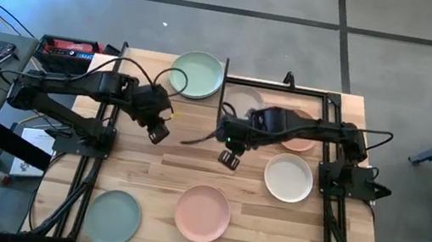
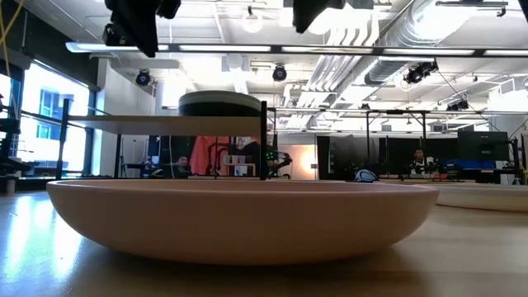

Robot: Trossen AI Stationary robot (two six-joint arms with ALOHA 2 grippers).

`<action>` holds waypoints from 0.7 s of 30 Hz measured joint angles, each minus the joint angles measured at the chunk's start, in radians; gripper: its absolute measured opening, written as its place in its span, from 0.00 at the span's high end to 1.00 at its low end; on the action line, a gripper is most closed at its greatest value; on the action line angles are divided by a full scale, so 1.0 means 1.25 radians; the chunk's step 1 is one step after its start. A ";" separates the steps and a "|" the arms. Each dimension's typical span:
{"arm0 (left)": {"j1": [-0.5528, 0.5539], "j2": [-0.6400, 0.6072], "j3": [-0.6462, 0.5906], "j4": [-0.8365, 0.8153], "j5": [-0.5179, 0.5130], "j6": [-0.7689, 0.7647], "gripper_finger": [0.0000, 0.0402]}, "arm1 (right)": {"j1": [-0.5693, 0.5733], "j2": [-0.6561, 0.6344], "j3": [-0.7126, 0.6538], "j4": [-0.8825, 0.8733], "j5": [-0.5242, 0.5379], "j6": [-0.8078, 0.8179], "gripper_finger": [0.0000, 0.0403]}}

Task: Place and stack plates onto a shelf
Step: Stack the bottom pink plate on top of the light green plate on the shelf

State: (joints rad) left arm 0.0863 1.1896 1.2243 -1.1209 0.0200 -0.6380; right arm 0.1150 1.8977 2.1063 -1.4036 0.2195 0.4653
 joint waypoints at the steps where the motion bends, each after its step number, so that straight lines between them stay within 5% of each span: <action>1: -0.011 0.002 0.000 0.000 0.000 -0.001 0.87 | 0.013 0.000 0.000 0.000 0.000 0.029 0.83; 21: -0.236 0.213 0.000 0.083 0.000 -0.103 0.87 | 0.226 0.000 0.000 0.002 0.089 0.493 0.83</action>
State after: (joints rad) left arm -0.2087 1.4561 1.2243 -1.0174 0.0200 -0.7663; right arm 0.3973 1.8977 2.1063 -1.4017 0.3314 1.0818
